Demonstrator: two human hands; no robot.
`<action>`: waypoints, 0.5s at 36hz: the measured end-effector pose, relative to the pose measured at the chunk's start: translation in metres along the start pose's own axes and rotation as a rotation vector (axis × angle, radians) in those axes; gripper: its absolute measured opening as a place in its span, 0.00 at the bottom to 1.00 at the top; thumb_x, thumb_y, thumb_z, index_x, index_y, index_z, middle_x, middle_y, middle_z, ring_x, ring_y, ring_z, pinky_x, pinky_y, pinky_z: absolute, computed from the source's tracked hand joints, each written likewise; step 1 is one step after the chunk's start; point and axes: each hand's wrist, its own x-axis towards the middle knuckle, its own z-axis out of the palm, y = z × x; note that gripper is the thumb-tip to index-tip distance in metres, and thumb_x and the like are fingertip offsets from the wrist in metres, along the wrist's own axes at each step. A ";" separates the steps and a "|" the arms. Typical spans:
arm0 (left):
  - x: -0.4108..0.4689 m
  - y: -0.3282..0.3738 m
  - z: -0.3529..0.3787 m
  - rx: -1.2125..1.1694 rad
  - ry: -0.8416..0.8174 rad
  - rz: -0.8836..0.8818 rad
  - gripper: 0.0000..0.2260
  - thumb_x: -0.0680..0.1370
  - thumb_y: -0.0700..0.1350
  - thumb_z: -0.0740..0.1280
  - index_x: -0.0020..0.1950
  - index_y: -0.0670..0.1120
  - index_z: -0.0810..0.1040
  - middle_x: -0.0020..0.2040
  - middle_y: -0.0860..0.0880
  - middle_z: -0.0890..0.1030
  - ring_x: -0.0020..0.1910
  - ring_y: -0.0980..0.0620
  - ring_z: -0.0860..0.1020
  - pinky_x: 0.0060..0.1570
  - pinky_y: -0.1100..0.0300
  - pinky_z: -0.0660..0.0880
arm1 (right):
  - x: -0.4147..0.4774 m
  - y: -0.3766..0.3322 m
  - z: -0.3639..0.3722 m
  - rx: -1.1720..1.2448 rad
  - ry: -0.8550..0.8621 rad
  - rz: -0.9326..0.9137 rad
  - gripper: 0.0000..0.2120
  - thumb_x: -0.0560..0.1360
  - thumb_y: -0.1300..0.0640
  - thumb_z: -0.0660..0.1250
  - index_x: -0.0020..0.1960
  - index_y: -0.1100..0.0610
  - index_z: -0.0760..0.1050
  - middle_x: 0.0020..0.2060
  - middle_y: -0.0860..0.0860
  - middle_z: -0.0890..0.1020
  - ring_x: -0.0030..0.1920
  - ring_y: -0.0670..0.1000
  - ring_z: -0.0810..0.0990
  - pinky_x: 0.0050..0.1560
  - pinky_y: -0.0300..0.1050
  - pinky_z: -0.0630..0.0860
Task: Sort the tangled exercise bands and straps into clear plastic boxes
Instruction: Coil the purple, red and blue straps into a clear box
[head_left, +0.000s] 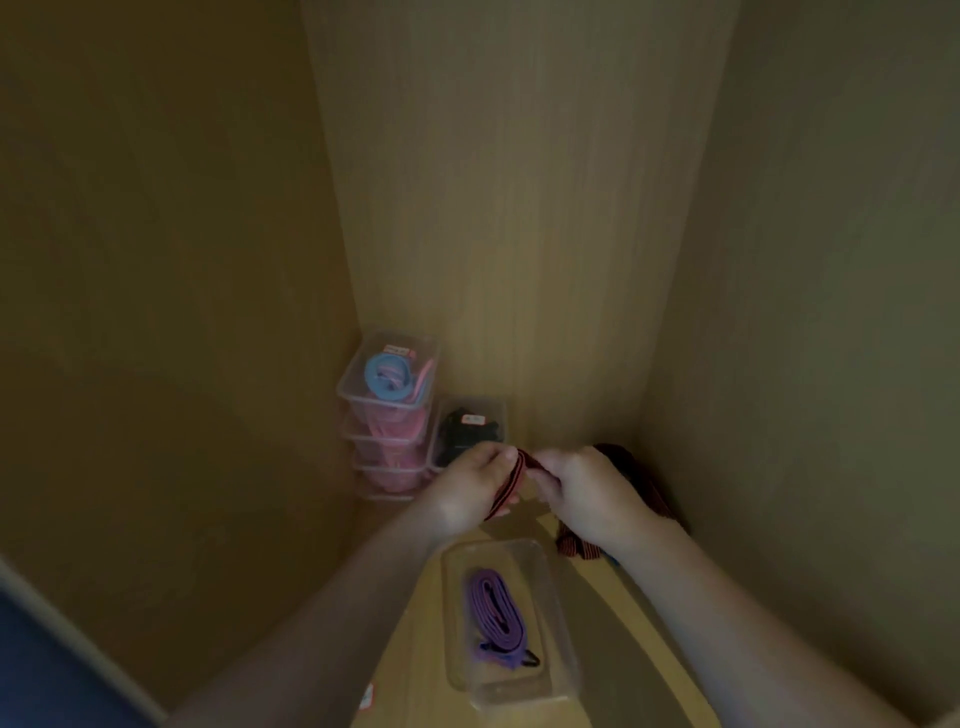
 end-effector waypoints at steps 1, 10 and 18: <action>0.001 0.000 0.002 -0.012 0.036 0.017 0.08 0.83 0.48 0.57 0.50 0.49 0.74 0.43 0.45 0.79 0.40 0.50 0.78 0.42 0.56 0.76 | 0.000 -0.001 0.001 0.025 0.018 -0.006 0.10 0.80 0.56 0.61 0.50 0.60 0.79 0.35 0.54 0.81 0.34 0.52 0.78 0.35 0.49 0.75; 0.017 0.017 0.011 -0.221 0.323 0.081 0.10 0.84 0.46 0.57 0.54 0.43 0.75 0.44 0.43 0.78 0.41 0.48 0.77 0.37 0.61 0.74 | 0.004 -0.008 -0.002 0.189 0.017 0.028 0.18 0.79 0.62 0.63 0.67 0.54 0.74 0.52 0.52 0.83 0.51 0.49 0.81 0.55 0.47 0.78; 0.021 0.035 0.013 -0.618 0.315 0.124 0.12 0.85 0.43 0.53 0.50 0.39 0.73 0.45 0.41 0.79 0.44 0.47 0.78 0.45 0.55 0.75 | 0.009 -0.010 0.001 0.229 0.103 0.020 0.15 0.80 0.62 0.60 0.65 0.55 0.76 0.51 0.55 0.83 0.50 0.53 0.81 0.54 0.50 0.77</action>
